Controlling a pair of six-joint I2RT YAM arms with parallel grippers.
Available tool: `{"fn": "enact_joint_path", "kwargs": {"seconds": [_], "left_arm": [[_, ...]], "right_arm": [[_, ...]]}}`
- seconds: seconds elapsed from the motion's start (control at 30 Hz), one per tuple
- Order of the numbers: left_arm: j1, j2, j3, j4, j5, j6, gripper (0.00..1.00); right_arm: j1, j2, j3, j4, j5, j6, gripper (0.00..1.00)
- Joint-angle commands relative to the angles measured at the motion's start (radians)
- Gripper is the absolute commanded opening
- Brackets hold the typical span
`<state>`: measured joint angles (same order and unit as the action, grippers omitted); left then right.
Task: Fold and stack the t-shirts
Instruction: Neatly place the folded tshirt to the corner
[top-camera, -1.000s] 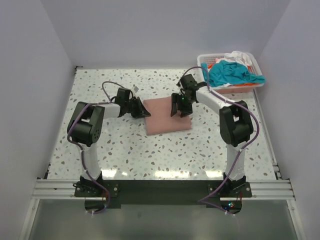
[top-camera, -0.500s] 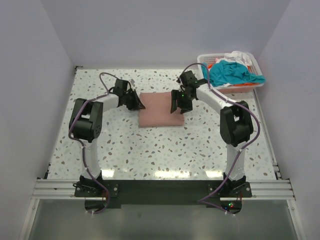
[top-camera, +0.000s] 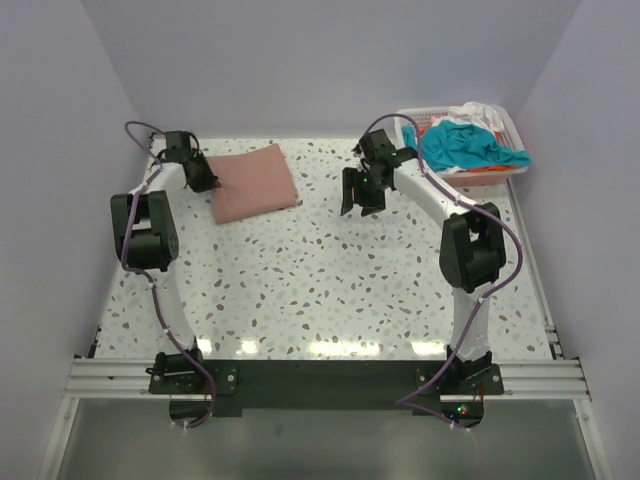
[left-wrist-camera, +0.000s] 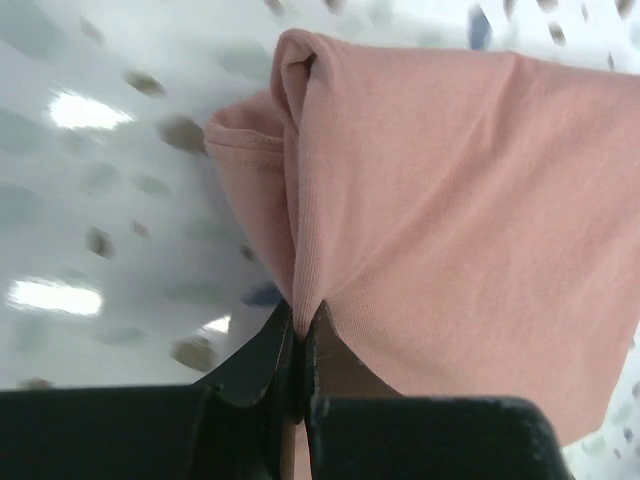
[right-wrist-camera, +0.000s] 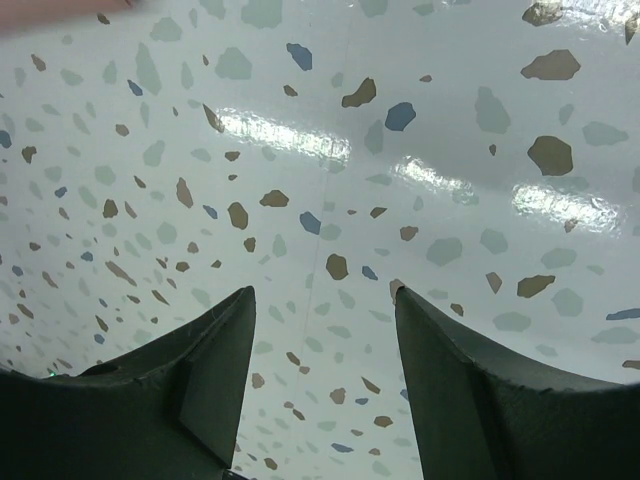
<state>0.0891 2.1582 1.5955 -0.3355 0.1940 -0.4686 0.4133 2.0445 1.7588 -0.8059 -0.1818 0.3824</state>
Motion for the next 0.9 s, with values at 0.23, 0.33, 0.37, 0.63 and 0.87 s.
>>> {"fn": "enact_joint_path", "kwargs": {"seconds": [0.23,0.33,0.37,0.63,0.87], "left_arm": [[0.175,0.15,0.331,-0.074,-0.171,0.117,0.0],[0.198,0.193,0.388,-0.075,-0.177,0.143,0.0],[0.205,0.207,0.426,-0.086,-0.182,0.148,0.0],[0.231,0.245,0.471,-0.097,-0.154,0.223,0.0],[0.264,0.227,0.474,-0.111,-0.174,0.251,0.0]], "right_arm": [[-0.001,0.055,0.099,-0.061,0.008,-0.022,0.61],[-0.001,0.063,0.108,-0.072,-0.002,-0.027,0.61],[-0.001,0.066,0.11,-0.076,-0.004,-0.025,0.61],[-0.001,0.066,0.107,-0.084,-0.015,-0.033,0.61],[-0.002,0.059,0.097,-0.09,-0.022,-0.039,0.61]]}}
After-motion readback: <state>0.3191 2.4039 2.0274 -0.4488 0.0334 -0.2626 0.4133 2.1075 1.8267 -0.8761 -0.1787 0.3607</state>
